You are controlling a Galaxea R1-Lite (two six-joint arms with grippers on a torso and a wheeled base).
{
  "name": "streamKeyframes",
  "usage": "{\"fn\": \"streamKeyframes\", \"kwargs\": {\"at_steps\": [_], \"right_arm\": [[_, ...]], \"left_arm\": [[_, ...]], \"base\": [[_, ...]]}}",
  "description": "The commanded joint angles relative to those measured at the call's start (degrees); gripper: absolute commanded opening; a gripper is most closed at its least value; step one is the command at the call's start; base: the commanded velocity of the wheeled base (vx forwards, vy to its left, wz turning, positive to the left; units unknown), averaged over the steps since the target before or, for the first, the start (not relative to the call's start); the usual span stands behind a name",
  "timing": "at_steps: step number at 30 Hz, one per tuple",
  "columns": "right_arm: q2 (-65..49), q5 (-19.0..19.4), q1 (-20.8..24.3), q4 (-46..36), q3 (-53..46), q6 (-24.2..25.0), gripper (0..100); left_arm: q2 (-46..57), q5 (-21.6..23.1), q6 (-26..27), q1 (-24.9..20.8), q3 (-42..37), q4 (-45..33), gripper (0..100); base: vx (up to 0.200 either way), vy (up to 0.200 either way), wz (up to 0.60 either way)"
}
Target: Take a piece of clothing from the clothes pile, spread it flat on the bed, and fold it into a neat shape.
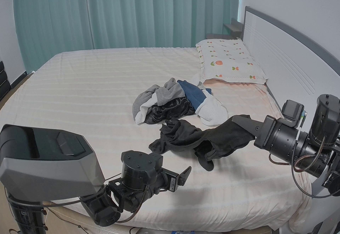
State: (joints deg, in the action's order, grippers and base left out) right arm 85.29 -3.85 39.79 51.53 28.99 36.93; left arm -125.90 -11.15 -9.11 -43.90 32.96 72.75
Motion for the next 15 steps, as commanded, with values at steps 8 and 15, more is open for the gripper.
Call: {"fn": "streamKeyframes", "kwargs": {"at_steps": [8,15], "right_arm": [[-2.67,0.07,3.98,0.59,1.25,-5.55,0],[-3.20,0.42,3.19,0.50,4.94,-5.46,0]], "left_arm": [[-4.88,-4.58,-0.47,1.89,8.26,0.11,100],[-9.27,-4.58,-0.65,3.73,11.77,0.11,100]], "base": [[0.000,0.000,0.00],[0.000,0.000,0.00]]}}
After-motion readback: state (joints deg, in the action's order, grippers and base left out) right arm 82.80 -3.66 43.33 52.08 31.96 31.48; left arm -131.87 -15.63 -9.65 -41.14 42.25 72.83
